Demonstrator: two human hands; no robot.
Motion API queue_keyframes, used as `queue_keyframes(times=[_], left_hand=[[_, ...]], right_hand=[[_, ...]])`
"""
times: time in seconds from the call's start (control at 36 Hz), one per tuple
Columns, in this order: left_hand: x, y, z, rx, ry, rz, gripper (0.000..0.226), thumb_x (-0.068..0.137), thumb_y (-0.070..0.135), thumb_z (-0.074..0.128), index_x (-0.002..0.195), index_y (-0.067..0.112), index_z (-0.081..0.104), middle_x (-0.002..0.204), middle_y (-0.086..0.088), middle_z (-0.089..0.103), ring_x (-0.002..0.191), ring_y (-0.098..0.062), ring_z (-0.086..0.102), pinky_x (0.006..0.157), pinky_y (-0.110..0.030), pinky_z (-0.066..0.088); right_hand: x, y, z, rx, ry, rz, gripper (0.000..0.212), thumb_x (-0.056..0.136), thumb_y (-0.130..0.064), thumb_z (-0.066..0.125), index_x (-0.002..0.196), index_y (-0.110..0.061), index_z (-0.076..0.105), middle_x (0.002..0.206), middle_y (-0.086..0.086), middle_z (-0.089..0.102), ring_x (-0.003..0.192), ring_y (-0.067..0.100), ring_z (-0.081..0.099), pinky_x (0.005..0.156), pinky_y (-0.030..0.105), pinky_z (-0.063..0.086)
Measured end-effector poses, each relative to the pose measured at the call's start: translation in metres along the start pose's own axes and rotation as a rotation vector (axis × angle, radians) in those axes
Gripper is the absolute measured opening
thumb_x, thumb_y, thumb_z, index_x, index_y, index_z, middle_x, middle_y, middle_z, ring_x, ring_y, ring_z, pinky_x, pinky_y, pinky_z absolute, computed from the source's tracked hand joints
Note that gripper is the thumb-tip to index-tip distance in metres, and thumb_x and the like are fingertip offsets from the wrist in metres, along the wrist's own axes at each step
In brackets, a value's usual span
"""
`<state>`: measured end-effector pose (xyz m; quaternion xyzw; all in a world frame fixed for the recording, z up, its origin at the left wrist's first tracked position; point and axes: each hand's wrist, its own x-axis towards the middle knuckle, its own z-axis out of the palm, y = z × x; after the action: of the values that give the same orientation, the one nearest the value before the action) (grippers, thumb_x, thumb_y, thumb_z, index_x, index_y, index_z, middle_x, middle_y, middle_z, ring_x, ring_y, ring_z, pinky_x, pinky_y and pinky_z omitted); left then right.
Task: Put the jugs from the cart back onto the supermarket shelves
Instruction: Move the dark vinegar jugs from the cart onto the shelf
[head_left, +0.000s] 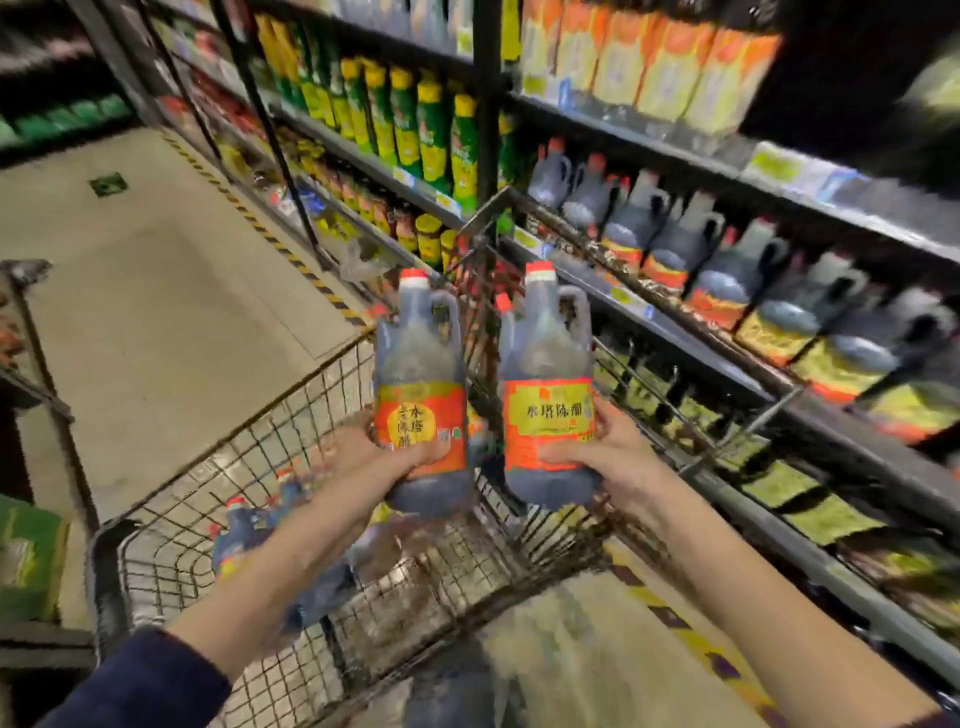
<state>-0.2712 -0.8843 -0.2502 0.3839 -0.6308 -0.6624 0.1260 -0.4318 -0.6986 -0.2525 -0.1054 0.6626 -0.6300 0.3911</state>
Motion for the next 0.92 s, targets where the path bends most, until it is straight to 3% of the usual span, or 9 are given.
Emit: queue_keyframes(times=[0.11,0.19,0.28,0.39,0.47,0.56,0.69,0.81,0.92], left_hand=[[-0.03,0.008,0.051,0.027,-0.088,0.036,0.106,0.019,0.054,0.092,0.113,0.025,0.055,0.107,-0.002,0.072,0.097,-0.022,0.069,0.091,-0.043,0.053],[-0.049,0.016,0.095,0.048,-0.117,0.097,0.134,0.01,0.058,0.091,0.128,0.014,0.048,0.113,-0.005,0.067,0.095,-0.019,0.067,0.091,-0.043,0.052],[-0.074,0.025,0.144,0.052,-0.191,0.12,0.101,0.039,0.022,0.097,0.126,0.008,0.047,0.101,0.001,0.065,0.08,-0.007,0.062,0.072,-0.027,0.05],[-0.091,0.035,0.192,0.044,-0.269,0.185,0.11,0.022,0.04,0.085,0.121,0.01,0.05,0.104,-0.004,0.066,0.087,-0.017,0.065,0.081,-0.036,0.052],[-0.105,0.049,0.226,0.067,-0.38,0.222,0.099,0.039,0.026,0.096,0.124,0.007,0.05,0.098,0.002,0.066,0.083,-0.012,0.064,0.074,-0.029,0.051],[-0.115,0.061,0.256,0.095,-0.472,0.269,0.085,0.049,0.018,0.095,0.121,0.011,0.05,0.098,0.004,0.065,0.083,-0.008,0.063,0.066,-0.022,0.048],[-0.128,0.081,0.3,0.129,-0.599,0.332,0.099,0.031,0.036,0.091,0.119,0.022,0.049,0.106,0.005,0.067,0.091,-0.012,0.067,0.079,-0.034,0.053],[-0.138,0.099,0.336,0.161,-0.678,0.391,0.092,0.041,0.03,0.096,0.117,0.027,0.045,0.102,0.012,0.061,0.089,-0.008,0.062,0.073,-0.027,0.049],[-0.141,0.113,0.372,0.185,-0.742,0.479,0.072,0.061,0.012,0.087,0.117,0.024,0.042,0.098,0.016,0.056,0.084,0.003,0.055,0.064,-0.016,0.044]], right_hand=[[-0.053,-0.005,-0.049,0.028,0.098,-0.047,0.07,0.054,0.002,0.083,0.116,-0.009,0.053,0.109,0.012,0.068,0.094,0.023,0.067,0.08,0.038,0.055],[-0.095,-0.008,-0.085,0.023,0.171,-0.099,0.081,0.036,0.001,0.089,0.108,-0.014,0.055,0.103,0.008,0.07,0.09,0.022,0.068,0.081,0.038,0.054],[-0.133,-0.009,-0.12,0.013,0.276,-0.16,0.087,0.036,-0.002,0.089,0.115,-0.009,0.054,0.103,0.007,0.071,0.092,0.021,0.069,0.082,0.038,0.057],[-0.174,-0.013,-0.154,0.02,0.384,-0.22,0.077,0.041,-0.004,0.088,0.111,-0.013,0.055,0.106,0.009,0.071,0.095,0.024,0.069,0.083,0.042,0.056],[-0.206,-0.016,-0.178,0.027,0.465,-0.261,0.068,0.05,0.003,0.089,0.104,-0.021,0.055,0.103,0.004,0.071,0.092,0.018,0.069,0.075,0.033,0.056],[-0.233,-0.02,-0.198,0.042,0.551,-0.298,0.071,0.044,-0.001,0.09,0.102,-0.022,0.055,0.097,0.0,0.071,0.087,0.014,0.069,0.069,0.028,0.054],[-0.267,-0.023,-0.225,0.116,0.693,-0.387,0.063,0.05,0.007,0.085,0.098,-0.021,0.056,0.089,0.0,0.072,0.079,0.012,0.07,0.064,0.025,0.055],[-0.285,-0.03,-0.244,0.159,0.777,-0.416,0.059,0.059,0.009,0.081,0.101,-0.022,0.054,0.095,0.002,0.07,0.083,0.014,0.069,0.063,0.024,0.053],[-0.294,-0.035,-0.267,0.185,0.877,-0.427,0.072,0.042,-0.005,0.086,0.105,-0.019,0.054,0.1,0.005,0.071,0.088,0.018,0.069,0.07,0.031,0.054]])
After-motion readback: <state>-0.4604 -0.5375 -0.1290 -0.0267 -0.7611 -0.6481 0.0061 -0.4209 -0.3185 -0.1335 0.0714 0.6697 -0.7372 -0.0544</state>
